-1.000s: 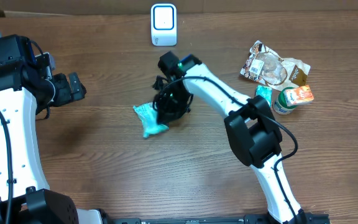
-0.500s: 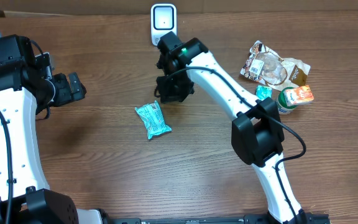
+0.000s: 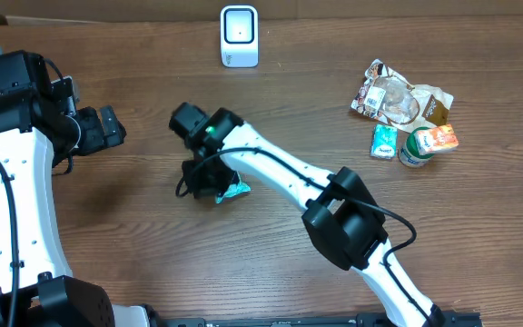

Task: Scan the item barcode

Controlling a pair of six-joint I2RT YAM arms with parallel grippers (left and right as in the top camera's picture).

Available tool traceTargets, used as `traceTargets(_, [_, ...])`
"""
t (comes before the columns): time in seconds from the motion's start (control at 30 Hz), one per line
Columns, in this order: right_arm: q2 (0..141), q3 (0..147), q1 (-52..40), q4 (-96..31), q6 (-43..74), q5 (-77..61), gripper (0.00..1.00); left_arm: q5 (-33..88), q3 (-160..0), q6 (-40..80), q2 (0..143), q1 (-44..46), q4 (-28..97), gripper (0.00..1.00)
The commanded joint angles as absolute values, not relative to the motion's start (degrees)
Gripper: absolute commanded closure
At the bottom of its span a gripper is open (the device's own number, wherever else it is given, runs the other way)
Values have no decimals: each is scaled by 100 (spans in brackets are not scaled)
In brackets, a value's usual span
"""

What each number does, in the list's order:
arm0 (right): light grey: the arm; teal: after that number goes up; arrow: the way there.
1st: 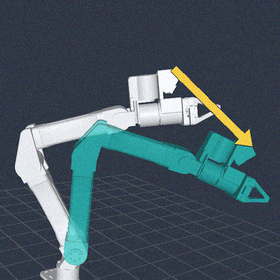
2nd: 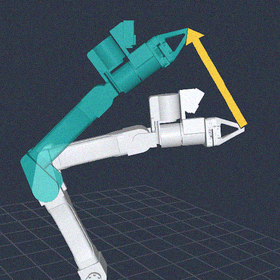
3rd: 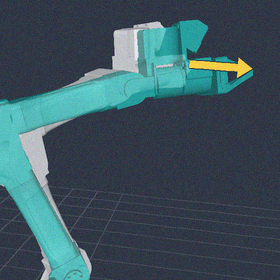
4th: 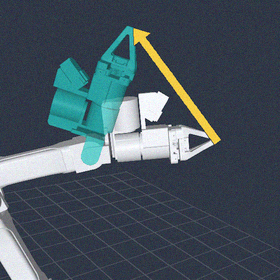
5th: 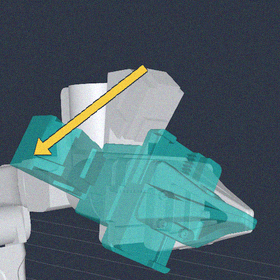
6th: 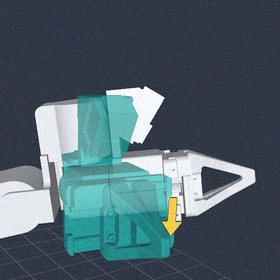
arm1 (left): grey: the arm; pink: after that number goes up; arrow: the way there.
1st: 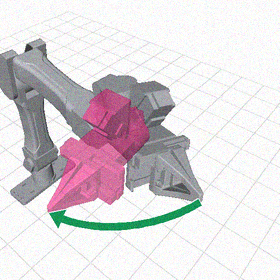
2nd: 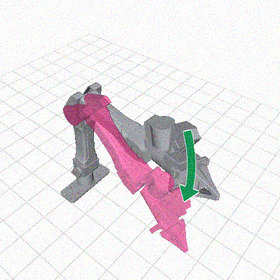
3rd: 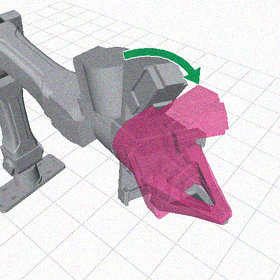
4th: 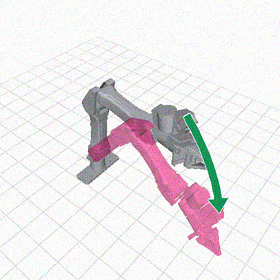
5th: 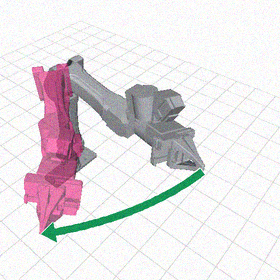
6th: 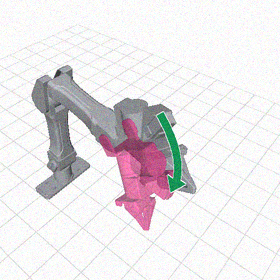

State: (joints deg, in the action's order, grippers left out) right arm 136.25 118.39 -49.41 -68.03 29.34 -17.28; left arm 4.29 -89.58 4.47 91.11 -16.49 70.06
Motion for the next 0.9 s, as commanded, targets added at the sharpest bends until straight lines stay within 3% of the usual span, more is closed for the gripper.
traceTargets(0.0, [13568, 11566, -4869, -6799, 3026, -1297, 81, 447, -8982, 427, 9063, -1605, 7002, 0])
traceTargets(0.13, [13566, 11552, -4676, -7253, 3026, -593, 82, 447, -8982, 427, 9063, -1605, 7002, 0])
traceTargets(0.27, [13566, 11552, -4383, -7546, 2941, -351, 90, 447, -8982, 427, 9063, -1605, 7000, 0])
traceTargets(0.43, [13563, 11657, -4082, -7730, 2237, -773, 96, 447, -8982, 427, 9063, -1605, 7000, 0])
traceTargets(0.63, [13349, 12097, -3789, -7966, 1269, -1662, 95, 447, -8982, 427, 9063, -1605, 7000, 0])
traceTargets(0.7, [13242, 12278, -3564, -8009, 1017, -1658, 89, 447, -8982, 427, 9063, -1605, 7000, 0])
traceTargets(0.73, [13214, 12328, -3439, -8001, 934, -1653, 76, 447, -8982, 427, 9063, -1605, 7000, 1])
traceTargets(0.8, [13203, 12361, -3192, -7924, 845, -1629, 39, 447, -8982, 427, 9063, -1608, 7000, 1])
traceTargets(0.87, [13211, 12357, -2958, -7817, 843, -1490, 25, 447, -8982, 427, 9063, -1605, 7000, 0])
